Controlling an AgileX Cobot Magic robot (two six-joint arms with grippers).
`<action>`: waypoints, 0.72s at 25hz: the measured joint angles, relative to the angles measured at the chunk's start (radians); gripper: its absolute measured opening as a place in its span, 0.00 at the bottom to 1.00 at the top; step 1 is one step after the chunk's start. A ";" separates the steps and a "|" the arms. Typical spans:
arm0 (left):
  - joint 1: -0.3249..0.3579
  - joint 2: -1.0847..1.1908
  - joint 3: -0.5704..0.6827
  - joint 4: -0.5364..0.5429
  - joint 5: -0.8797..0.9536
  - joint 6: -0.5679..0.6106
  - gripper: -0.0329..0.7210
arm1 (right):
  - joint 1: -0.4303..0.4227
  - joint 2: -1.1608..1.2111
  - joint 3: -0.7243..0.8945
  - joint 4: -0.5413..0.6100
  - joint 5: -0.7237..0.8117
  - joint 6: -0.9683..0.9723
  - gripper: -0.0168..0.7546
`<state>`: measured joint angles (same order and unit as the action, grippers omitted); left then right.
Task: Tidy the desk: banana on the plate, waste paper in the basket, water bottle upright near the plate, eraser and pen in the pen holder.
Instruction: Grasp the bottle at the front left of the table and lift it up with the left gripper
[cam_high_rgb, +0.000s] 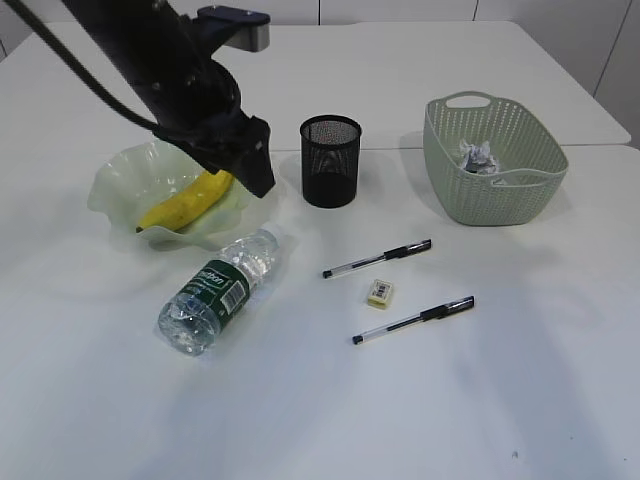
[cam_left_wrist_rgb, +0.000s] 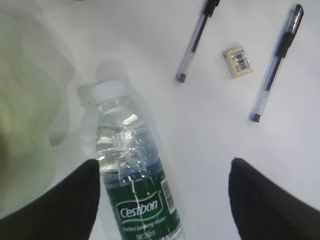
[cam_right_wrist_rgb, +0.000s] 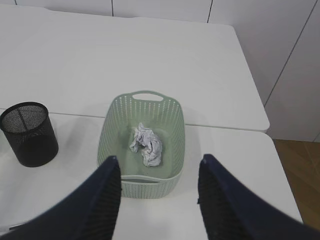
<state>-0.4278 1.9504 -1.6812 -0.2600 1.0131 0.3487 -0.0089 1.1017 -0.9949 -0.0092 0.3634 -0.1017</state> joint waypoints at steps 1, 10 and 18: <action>0.000 0.015 -0.051 0.020 0.050 -0.021 0.80 | 0.000 0.000 0.000 0.000 0.000 0.000 0.51; -0.007 0.189 -0.283 0.095 0.207 -0.116 0.80 | 0.000 0.000 0.000 -0.002 0.000 0.000 0.51; -0.043 0.263 -0.285 0.132 0.209 -0.117 0.80 | 0.000 0.000 0.000 -0.004 -0.002 0.000 0.51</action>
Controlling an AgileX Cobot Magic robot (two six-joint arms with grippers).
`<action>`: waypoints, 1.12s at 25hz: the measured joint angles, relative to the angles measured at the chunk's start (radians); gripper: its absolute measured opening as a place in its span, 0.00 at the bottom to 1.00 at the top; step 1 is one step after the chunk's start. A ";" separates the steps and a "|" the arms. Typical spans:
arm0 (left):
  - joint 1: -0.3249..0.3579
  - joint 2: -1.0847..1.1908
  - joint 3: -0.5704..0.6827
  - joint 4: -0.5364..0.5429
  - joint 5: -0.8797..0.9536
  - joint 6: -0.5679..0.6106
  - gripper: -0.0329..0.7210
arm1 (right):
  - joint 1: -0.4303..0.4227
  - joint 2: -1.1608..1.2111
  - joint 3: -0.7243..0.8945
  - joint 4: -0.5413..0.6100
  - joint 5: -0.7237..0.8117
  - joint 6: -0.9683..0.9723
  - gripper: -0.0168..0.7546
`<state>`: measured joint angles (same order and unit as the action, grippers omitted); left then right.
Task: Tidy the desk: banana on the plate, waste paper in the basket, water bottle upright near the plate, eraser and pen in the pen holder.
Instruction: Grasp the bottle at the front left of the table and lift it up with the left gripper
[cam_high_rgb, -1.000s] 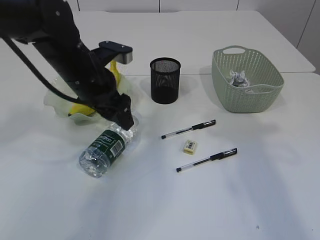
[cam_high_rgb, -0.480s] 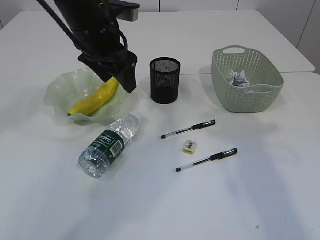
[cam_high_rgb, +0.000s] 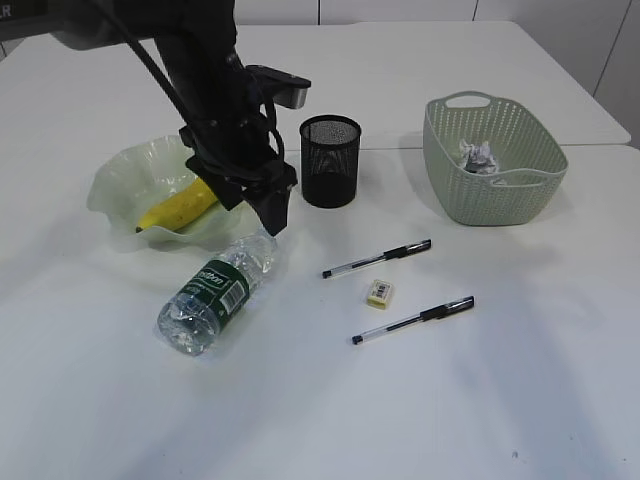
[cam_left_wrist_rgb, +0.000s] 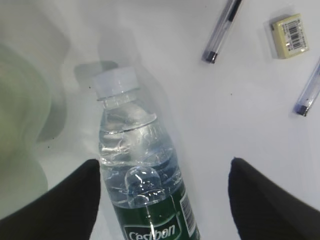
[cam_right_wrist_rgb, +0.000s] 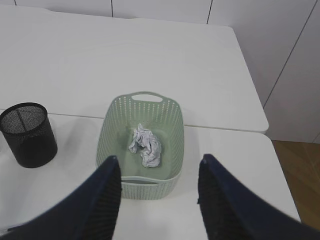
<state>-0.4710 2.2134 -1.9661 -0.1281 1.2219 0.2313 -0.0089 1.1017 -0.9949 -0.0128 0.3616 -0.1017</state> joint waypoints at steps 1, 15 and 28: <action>-0.002 0.006 0.000 0.007 0.000 0.000 0.79 | 0.000 0.000 0.000 0.000 0.000 0.000 0.51; -0.002 0.069 0.000 0.022 0.000 -0.001 0.78 | 0.000 0.000 0.000 -0.004 -0.004 0.000 0.51; -0.002 0.132 -0.001 0.024 -0.002 -0.001 0.78 | 0.000 0.000 0.000 -0.036 -0.006 0.000 0.51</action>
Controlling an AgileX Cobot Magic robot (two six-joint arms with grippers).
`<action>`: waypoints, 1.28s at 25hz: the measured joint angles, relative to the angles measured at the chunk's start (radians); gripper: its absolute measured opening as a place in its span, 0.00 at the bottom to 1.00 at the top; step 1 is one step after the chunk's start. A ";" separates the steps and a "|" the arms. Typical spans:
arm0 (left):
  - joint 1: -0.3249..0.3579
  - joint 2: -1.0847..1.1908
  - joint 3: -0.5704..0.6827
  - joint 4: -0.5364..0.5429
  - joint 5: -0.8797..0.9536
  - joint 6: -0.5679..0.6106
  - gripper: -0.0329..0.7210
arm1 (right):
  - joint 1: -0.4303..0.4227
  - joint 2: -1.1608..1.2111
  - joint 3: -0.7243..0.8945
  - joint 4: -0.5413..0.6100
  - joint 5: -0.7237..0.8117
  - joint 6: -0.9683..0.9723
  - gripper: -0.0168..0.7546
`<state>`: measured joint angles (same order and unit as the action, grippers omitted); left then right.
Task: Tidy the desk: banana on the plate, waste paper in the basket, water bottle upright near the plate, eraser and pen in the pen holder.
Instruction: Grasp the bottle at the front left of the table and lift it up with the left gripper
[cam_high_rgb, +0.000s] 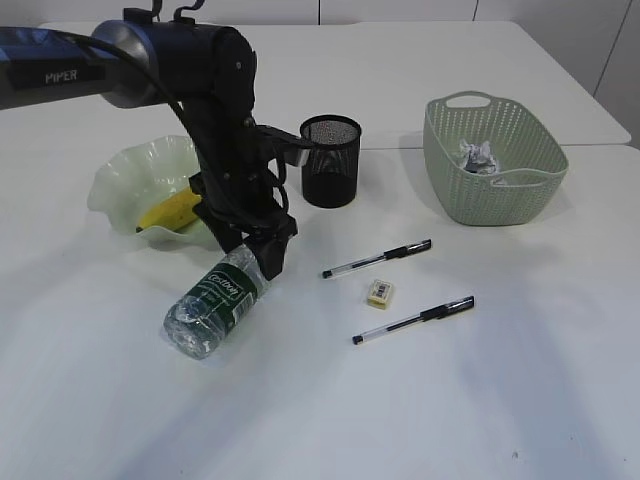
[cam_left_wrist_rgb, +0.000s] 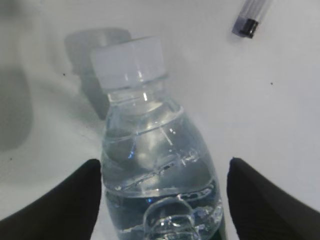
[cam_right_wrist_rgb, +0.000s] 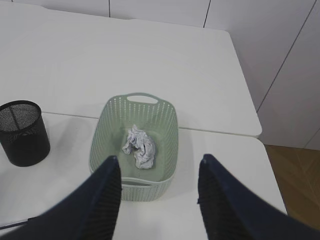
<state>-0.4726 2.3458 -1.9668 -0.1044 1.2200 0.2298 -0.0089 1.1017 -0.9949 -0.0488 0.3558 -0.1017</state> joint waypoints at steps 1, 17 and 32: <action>0.000 0.002 0.000 0.000 0.000 0.000 0.78 | 0.000 0.000 0.000 -0.001 0.000 0.000 0.51; 0.000 0.024 0.000 0.004 -0.002 0.000 0.78 | 0.000 0.000 0.000 -0.009 -0.008 0.000 0.51; 0.000 0.034 -0.006 0.013 -0.002 -0.002 0.75 | 0.000 0.000 0.000 -0.013 -0.038 0.000 0.51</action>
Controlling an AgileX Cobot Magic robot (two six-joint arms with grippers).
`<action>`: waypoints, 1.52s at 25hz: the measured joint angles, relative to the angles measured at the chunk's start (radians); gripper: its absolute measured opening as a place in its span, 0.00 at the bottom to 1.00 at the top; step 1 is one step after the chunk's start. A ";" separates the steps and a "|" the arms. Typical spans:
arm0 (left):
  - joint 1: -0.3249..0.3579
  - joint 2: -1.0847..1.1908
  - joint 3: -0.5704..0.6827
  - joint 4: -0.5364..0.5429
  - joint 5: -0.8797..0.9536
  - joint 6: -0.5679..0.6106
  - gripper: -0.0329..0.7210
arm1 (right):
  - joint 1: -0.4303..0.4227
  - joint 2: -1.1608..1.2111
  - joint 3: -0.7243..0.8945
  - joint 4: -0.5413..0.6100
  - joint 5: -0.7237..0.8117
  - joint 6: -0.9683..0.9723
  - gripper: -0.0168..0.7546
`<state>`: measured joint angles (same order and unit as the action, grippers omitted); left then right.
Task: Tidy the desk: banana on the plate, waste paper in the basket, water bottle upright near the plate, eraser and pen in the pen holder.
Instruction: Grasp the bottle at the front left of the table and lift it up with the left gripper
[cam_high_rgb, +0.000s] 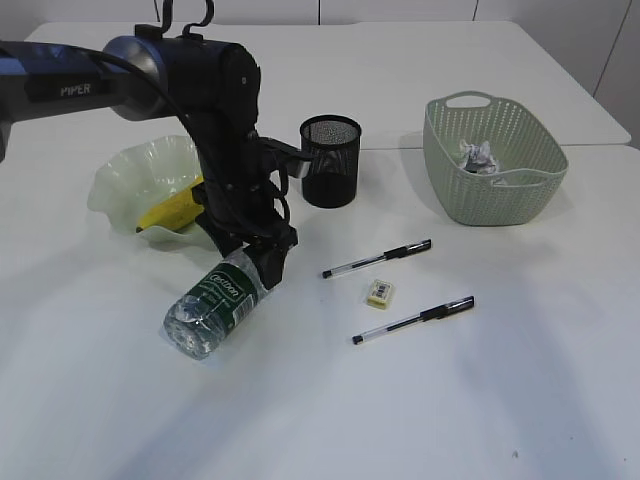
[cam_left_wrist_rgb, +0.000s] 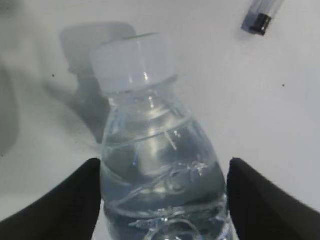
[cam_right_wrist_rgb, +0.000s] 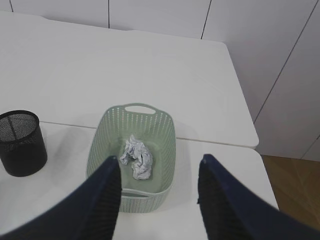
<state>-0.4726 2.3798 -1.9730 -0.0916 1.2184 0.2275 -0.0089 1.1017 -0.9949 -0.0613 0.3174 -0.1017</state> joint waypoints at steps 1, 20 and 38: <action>0.000 0.002 0.000 0.004 0.000 0.000 0.74 | 0.000 0.000 0.000 0.000 0.000 0.000 0.51; 0.000 0.002 0.000 0.008 0.000 0.000 0.54 | 0.000 0.000 0.000 0.000 0.000 0.000 0.51; 0.000 -0.109 -0.061 0.017 -0.002 0.000 0.54 | 0.000 0.000 0.000 0.000 0.000 0.000 0.51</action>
<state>-0.4726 2.2705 -2.0340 -0.0747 1.2165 0.2271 -0.0089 1.1017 -0.9949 -0.0613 0.3174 -0.1017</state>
